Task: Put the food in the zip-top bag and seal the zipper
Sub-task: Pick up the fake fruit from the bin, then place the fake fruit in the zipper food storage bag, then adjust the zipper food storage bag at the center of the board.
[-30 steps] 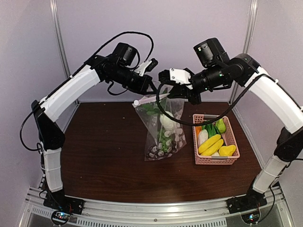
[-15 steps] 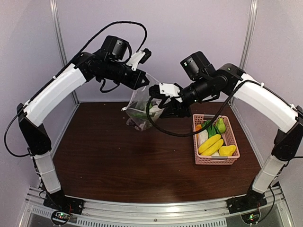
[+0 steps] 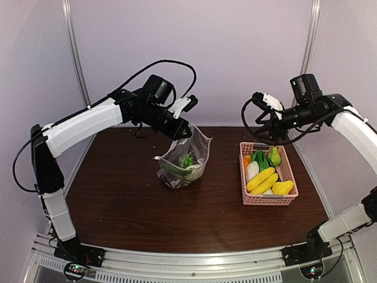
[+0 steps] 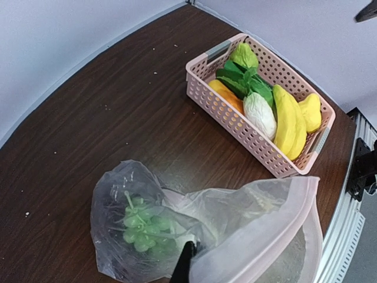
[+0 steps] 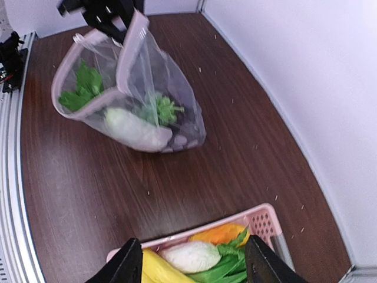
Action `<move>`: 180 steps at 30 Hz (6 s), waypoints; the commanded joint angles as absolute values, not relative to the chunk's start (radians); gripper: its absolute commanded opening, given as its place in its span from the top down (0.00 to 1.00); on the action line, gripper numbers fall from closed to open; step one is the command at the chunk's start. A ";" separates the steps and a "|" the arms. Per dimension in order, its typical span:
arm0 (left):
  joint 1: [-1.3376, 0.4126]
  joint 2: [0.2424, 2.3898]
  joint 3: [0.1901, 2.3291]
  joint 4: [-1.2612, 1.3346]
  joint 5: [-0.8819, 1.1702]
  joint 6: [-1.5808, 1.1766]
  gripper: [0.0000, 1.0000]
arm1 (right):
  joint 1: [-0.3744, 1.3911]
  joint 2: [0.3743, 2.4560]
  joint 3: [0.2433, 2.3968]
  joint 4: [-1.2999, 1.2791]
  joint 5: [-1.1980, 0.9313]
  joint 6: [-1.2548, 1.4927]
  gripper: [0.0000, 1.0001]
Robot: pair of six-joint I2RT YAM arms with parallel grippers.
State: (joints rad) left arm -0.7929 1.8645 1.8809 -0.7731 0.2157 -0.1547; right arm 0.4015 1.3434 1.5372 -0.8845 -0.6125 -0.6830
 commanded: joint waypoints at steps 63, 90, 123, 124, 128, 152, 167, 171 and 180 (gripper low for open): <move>-0.749 1.759 1.692 -0.572 0.413 -0.231 1.00 | 0.047 1.756 1.381 -0.572 -0.135 -0.203 0.86; -0.732 1.813 1.701 -0.567 0.488 -0.203 1.00 | 0.676 1.447 1.623 -0.802 -0.695 -0.523 0.85; -0.719 1.793 1.690 -0.577 0.517 -0.220 1.00 | 0.956 1.699 1.828 -0.884 -0.215 -0.667 0.48; -0.719 1.793 1.690 -0.577 0.517 -0.220 1.00 | 0.966 1.694 1.824 -0.914 -0.233 -0.707 0.48; -0.716 1.796 1.690 -0.577 0.518 -0.223 1.00 | 1.023 1.691 1.787 -1.029 -0.209 -0.839 0.49; -0.716 1.796 1.783 -0.679 0.527 -0.240 1.00 | 1.092 1.835 1.869 -1.049 0.065 -0.845 0.97; -0.727 1.989 2.292 -1.173 0.093 -0.186 1.00 | 1.043 1.728 2.003 -0.861 0.120 -0.878 1.00; -0.728 1.985 2.383 -1.190 0.006 -0.178 1.00 | 1.042 1.724 1.976 -0.836 0.106 -0.863 1.00; -0.739 1.907 2.282 -0.998 -0.022 -0.143 1.00 | 1.032 1.732 1.898 -0.820 0.115 -0.861 0.90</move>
State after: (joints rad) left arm -0.7509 1.9526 2.3180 -1.1252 -0.0525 -0.1688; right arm 1.0416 1.7477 1.9472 -0.8528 0.1070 -0.8833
